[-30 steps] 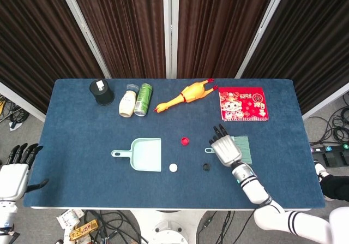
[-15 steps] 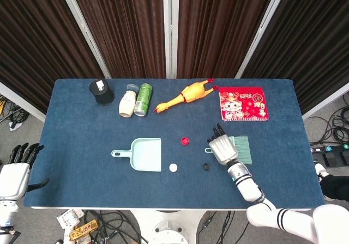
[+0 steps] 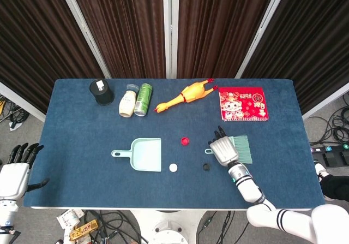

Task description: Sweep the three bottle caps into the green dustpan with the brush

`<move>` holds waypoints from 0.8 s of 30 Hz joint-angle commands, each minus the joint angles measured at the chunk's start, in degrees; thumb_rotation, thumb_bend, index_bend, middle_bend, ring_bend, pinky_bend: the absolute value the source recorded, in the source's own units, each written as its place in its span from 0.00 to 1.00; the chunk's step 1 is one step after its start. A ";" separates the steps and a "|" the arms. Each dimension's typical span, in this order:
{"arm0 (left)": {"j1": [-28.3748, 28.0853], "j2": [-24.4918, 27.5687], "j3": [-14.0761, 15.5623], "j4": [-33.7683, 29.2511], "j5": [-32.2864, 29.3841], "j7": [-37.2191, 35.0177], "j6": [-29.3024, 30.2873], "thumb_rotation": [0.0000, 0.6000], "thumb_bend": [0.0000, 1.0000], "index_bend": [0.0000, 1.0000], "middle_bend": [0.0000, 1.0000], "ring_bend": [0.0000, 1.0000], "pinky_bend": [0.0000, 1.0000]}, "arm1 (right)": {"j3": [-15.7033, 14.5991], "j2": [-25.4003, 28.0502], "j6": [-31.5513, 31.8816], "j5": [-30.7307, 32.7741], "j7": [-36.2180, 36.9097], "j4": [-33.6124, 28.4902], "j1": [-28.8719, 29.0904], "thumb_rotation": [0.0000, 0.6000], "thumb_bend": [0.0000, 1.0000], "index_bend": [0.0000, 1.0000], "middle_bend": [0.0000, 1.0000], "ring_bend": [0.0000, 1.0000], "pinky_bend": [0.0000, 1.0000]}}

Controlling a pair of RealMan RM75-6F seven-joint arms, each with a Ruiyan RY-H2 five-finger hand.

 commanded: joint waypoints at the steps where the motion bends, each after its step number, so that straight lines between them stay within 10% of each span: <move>1: -0.15 0.20 -0.03 -0.04 0.20 0.07 -0.01 1.00 0.12 0.13 0.10 0.03 0.06 | -0.14 0.08 0.03 -0.21 1.42 -0.12 -0.12 1.00 0.25 0.51 0.52 0.18 0.06; 9: -4.25 2.63 -1.53 -2.40 2.00 -0.52 -3.31 1.00 0.12 0.14 0.10 0.04 0.06 | 0.78 4.52 1.60 -3.54 8.47 -3.27 -0.05 1.00 0.43 0.70 0.67 0.31 0.11; 24: -20.13 -3.02 -6.38 -4.18 -7.79 4.50 -26.15 1.00 0.14 0.27 0.21 0.14 0.20 | 8.17 25.59 4.90 -9.19 34.40 -18.78 -0.11 1.00 0.45 0.76 0.69 0.32 0.12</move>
